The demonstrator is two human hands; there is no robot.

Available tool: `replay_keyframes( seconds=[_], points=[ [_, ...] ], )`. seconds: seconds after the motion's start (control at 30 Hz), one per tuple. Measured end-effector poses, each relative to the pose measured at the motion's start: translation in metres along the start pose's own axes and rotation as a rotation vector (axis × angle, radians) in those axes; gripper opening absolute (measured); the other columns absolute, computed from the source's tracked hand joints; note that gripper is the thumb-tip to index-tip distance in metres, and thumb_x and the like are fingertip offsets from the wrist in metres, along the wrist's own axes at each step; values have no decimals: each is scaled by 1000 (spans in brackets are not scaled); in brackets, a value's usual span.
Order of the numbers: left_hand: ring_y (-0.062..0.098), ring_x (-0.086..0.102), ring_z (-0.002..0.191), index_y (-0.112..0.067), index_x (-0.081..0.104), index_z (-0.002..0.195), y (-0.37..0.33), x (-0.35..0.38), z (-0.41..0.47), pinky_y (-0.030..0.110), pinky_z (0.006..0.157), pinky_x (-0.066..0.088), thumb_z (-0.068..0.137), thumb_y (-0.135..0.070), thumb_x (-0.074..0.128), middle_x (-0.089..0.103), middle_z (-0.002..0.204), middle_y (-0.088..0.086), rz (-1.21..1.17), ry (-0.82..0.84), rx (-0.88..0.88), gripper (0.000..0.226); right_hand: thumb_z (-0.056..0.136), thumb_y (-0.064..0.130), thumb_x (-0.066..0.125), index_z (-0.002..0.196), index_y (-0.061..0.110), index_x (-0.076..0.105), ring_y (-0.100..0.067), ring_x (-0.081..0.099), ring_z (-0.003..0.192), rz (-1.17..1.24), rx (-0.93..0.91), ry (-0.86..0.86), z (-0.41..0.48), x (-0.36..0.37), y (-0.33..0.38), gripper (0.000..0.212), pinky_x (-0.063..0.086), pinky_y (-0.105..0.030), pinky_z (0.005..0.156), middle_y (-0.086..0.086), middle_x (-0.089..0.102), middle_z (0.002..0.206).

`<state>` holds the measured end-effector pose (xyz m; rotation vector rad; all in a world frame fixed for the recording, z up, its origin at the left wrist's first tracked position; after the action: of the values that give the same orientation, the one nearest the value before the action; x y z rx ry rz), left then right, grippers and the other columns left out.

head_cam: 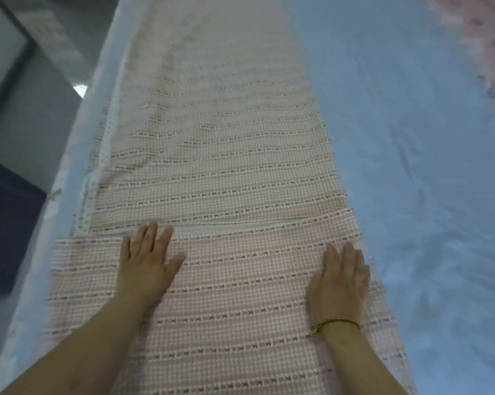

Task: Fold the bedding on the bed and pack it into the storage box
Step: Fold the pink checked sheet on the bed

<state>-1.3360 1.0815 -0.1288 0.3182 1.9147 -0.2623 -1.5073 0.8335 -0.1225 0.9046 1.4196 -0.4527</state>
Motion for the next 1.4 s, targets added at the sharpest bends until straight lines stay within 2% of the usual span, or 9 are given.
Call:
replay_keyframes(
  seconds=[0.17,0.27,0.4,0.53,0.77,1.07,1.17,1.27,1.4],
  points=[
    [18,-7,144,-28,4,149,64,-19,12,37,114,-8,88,-67,12,-4,157,2,-2,0,-104,73,87,40,25,111,12,64,-28,41,115,-85,-350,347,-57,56,113,53,7,-35,106,-16,65,116],
    [15,-10,144,-29,-2,148,112,-20,17,35,110,-16,63,-75,-11,-8,157,-2,10,9,-71,97,95,47,-3,109,11,68,-34,56,113,-122,-325,484,-89,83,168,82,5,-36,107,-17,63,118],
    [11,-7,144,-30,-5,147,159,-15,28,33,113,-10,31,-85,-32,-8,156,-5,-71,72,65,132,45,72,-45,136,18,-22,-26,-14,142,-106,-130,405,-90,96,231,109,-38,-32,93,-8,-26,145],
    [11,-5,144,-28,-3,148,192,-25,51,34,115,-6,76,-78,-3,-9,156,-7,-76,201,318,87,93,55,-1,134,16,-33,-27,-23,140,-216,92,414,-88,105,268,65,-18,-43,111,-12,-29,150],
    [13,14,143,-26,12,148,235,-39,81,29,116,11,97,-47,28,11,156,-5,-154,332,512,57,95,54,6,135,19,-32,-22,-25,140,-184,152,401,-98,119,298,65,-19,-40,111,-9,-27,151],
    [13,53,83,-24,56,88,226,-63,129,23,71,38,95,-42,39,58,85,-8,-813,417,196,25,16,70,-53,117,27,-40,-8,-37,122,-114,137,411,-95,130,285,111,-48,-21,73,6,-42,128],
    [14,46,57,-15,53,70,218,-80,156,25,53,34,95,-46,38,56,67,1,-858,496,50,43,32,75,-48,130,26,-33,-8,-34,127,-104,208,353,-105,132,283,110,-45,-20,84,-2,-29,142],
    [16,49,52,-12,55,74,210,-97,195,24,48,33,93,-46,45,57,57,4,-1051,547,-109,40,90,63,-5,144,11,23,-13,-16,142,-103,236,358,-102,138,280,80,-10,-27,113,-20,47,135],
    [13,51,48,-11,56,80,200,-107,236,20,43,39,91,-43,49,58,49,3,-1076,607,-151,35,95,56,3,148,17,10,-13,-10,143,-81,281,381,-91,141,286,66,-4,-28,114,-15,57,125]
  ],
)
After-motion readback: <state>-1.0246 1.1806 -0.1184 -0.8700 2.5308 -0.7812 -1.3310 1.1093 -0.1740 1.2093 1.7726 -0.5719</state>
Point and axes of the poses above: each hand's wrist, its own z-axis towards the middle knuckle, its own x-axis out of the palm, y = z × x, the point moved 4 cm from there along z, towards the middle knuckle
